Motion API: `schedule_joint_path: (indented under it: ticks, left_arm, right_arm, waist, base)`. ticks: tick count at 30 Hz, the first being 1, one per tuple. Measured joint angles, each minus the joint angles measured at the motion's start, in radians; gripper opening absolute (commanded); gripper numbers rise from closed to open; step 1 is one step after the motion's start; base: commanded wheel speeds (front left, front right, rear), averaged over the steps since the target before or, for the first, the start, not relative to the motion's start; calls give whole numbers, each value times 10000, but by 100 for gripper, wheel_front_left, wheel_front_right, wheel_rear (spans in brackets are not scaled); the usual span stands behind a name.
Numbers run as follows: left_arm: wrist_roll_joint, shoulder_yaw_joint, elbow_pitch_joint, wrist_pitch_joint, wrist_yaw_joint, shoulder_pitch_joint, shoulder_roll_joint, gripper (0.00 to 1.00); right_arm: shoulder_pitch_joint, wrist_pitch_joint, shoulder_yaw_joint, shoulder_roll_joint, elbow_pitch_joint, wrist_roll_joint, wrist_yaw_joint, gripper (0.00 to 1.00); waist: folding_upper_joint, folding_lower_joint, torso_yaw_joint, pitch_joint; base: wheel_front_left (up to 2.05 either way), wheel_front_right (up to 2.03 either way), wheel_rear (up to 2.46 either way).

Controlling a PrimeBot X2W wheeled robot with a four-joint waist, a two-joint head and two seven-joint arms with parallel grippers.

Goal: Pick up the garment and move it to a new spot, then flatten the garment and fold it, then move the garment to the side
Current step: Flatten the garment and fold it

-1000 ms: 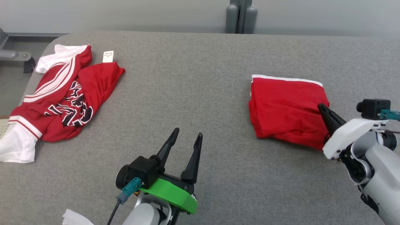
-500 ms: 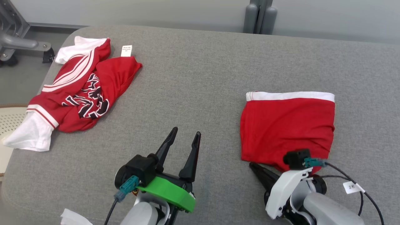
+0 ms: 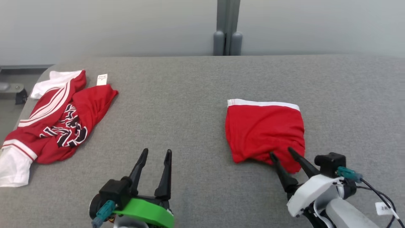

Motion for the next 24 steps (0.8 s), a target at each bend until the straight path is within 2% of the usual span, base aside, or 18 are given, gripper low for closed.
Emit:
schedule_joint_path:
  ticks: [9, 13, 18, 24]
  left_arm:
    - [627, 1509, -857, 0, 0, 1487, 0, 100]
    - [1012, 1910, -1329, 0, 134, 2046, 0, 100]
    - [1304, 2080, -1758, 0, 82, 2890, 2, 100]
    - [1787, 1858, -1804, 0, -10, 3700, 2, 100]
  right_arm:
    - [2261, 0, -3185, 456, -2328, -2339, 0, 100]
    - [3121, 0, -4585, 1030, -3670, -3417, 0, 100]
    - [4043, -2, -5062, 1413, -4395, -4056, -2, 100]
    - [4451, 0, -4487, 1292, -4500, -4102, 0, 100]
  waist:
    - [0, 0, -851, -751]
    - [0, 0, -1057, -1084]
    - [0, 0, -1188, -1404]
    - [0, 0, -1271, -1574]
  base:
    - [0, 0, 0]
    - [0, 0, 0]
    - [0, 0, 0]
    - [0, 0, 0]
